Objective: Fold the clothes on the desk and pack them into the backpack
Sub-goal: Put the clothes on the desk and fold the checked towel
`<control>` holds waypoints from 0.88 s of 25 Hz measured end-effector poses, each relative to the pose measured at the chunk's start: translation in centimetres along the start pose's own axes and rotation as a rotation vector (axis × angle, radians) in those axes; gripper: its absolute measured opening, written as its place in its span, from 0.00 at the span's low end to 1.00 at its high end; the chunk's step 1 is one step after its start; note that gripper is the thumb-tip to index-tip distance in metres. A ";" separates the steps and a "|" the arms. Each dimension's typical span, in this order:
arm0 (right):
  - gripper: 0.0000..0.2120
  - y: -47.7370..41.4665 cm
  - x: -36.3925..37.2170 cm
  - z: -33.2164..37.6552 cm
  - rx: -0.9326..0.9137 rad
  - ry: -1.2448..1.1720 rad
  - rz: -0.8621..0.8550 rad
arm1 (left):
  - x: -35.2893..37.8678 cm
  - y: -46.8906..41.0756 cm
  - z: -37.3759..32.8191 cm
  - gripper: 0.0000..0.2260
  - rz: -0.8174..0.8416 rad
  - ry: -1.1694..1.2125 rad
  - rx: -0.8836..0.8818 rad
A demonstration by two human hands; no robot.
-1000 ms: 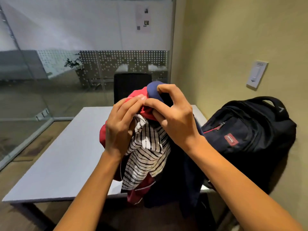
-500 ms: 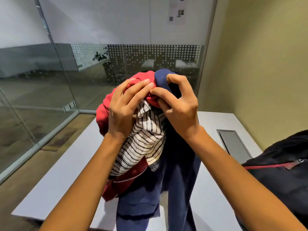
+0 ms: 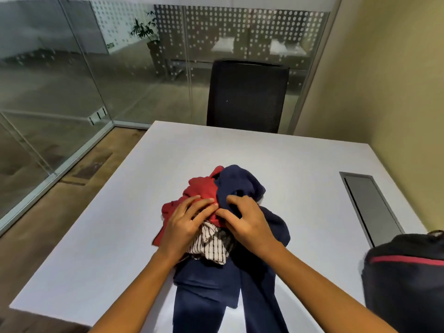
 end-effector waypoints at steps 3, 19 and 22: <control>0.11 3.8 5.0 -1.2 -0.132 0.120 0.144 | 3.8 3.5 1.5 0.35 0.272 -0.008 -0.027; 0.34 11.8 13.5 -7.2 0.400 0.082 0.695 | 10.7 6.5 3.8 0.37 0.513 -0.259 -0.422; 0.35 10.3 15.5 -7.1 0.351 0.059 0.742 | 10.4 6.7 5.7 0.43 0.501 -0.272 -0.537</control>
Point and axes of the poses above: each hand's wrist, its own y-axis away from the middle knuckle, its own x-axis out of the palm, z = x × y, the point moved 7 cm from there along -y, towards the middle knuckle, and after that the axes turned 9 degrees about y, right-handed, at the moved point
